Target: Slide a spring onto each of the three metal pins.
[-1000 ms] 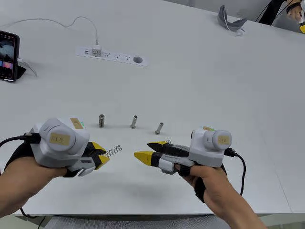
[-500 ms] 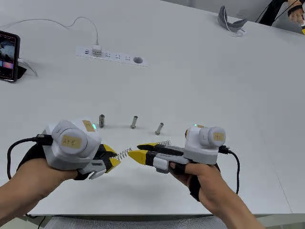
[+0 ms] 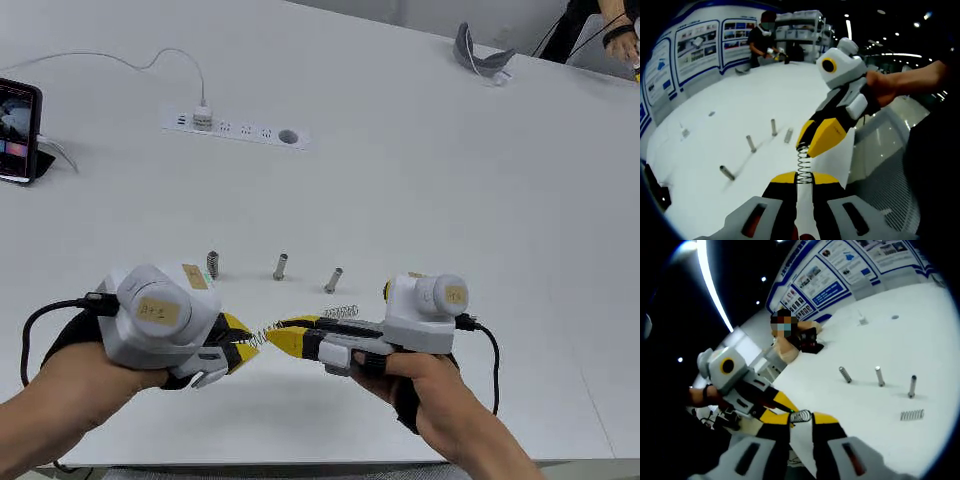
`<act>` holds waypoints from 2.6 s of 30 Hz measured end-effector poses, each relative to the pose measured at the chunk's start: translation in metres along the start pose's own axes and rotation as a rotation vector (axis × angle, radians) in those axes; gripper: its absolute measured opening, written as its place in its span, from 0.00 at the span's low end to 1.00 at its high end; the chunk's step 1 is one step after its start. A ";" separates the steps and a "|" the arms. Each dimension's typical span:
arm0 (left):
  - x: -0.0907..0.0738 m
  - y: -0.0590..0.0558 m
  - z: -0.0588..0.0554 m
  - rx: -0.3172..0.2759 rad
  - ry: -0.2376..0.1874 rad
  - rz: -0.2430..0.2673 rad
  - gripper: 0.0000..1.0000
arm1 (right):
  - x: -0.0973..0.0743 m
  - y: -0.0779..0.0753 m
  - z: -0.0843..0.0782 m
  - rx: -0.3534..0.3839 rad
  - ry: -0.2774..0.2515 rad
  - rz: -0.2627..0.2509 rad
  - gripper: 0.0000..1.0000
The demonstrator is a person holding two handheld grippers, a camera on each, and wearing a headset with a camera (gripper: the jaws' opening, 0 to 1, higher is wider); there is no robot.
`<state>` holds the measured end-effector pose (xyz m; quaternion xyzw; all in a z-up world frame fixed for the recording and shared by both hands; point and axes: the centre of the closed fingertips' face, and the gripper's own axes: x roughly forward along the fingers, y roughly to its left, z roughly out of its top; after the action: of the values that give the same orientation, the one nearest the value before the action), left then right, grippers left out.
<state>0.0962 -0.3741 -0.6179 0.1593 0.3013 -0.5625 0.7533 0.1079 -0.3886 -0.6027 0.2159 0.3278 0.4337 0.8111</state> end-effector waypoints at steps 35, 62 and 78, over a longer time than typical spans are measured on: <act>0.010 -0.004 0.019 0.025 -0.027 -0.059 0.09 | -0.005 0.017 0.016 -0.362 0.310 0.084 0.12; 0.005 -0.009 0.033 0.084 -0.037 -0.083 0.09 | -0.002 0.025 0.006 -0.672 0.588 0.174 0.13; 0.008 -0.002 0.023 0.060 -0.033 -0.055 0.11 | 0.004 0.019 0.001 -0.666 0.567 0.130 0.12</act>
<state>0.1020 -0.3940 -0.6048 0.1641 0.2761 -0.5942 0.7374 0.1000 -0.3757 -0.5911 -0.1645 0.3657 0.6079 0.6853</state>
